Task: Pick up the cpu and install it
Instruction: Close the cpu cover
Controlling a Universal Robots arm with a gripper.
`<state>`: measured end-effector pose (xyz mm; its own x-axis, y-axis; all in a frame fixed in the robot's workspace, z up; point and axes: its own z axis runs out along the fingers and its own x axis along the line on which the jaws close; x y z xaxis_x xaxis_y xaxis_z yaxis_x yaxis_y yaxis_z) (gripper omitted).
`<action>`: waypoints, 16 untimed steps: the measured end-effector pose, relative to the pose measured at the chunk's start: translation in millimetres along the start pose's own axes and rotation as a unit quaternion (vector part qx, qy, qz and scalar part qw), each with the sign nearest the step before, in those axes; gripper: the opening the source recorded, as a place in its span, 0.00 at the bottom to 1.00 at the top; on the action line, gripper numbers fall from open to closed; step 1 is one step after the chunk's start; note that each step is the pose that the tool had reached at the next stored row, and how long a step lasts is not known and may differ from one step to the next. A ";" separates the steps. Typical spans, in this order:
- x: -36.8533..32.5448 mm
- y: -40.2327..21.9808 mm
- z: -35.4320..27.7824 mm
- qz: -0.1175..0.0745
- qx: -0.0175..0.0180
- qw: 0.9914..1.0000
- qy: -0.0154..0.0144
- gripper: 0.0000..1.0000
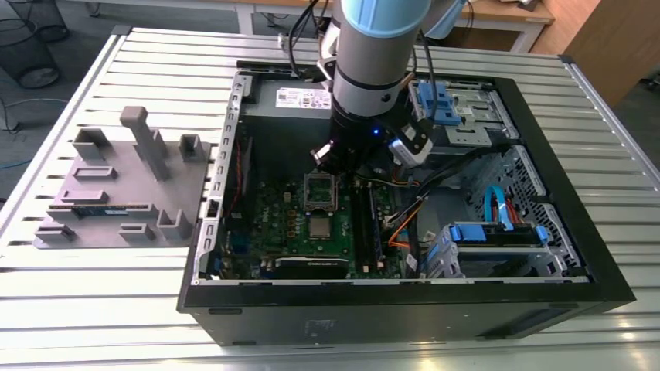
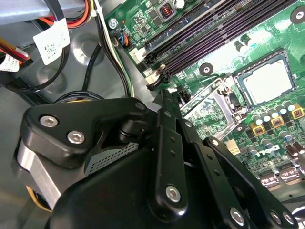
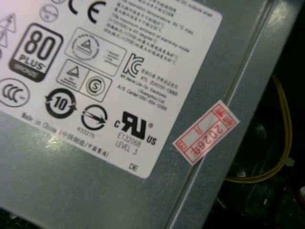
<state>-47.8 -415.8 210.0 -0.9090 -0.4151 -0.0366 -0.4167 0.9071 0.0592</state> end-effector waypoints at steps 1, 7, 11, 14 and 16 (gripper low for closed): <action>0.0 0.0 0.0 0.000 0.000 1.000 0.000 0.11; 0.0 -0.1 0.0 0.000 0.001 1.000 0.000 0.11; 0.1 -0.1 -0.6 0.000 0.001 1.000 0.001 0.11; 0.1 -0.2 -1.0 0.000 0.002 1.000 0.002 0.11; 0.1 -0.2 -1.4 0.000 0.003 1.000 0.004 0.11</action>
<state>-47.8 -416.1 211.4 -0.9091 -0.4155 -0.0290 -0.4165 0.9076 0.0530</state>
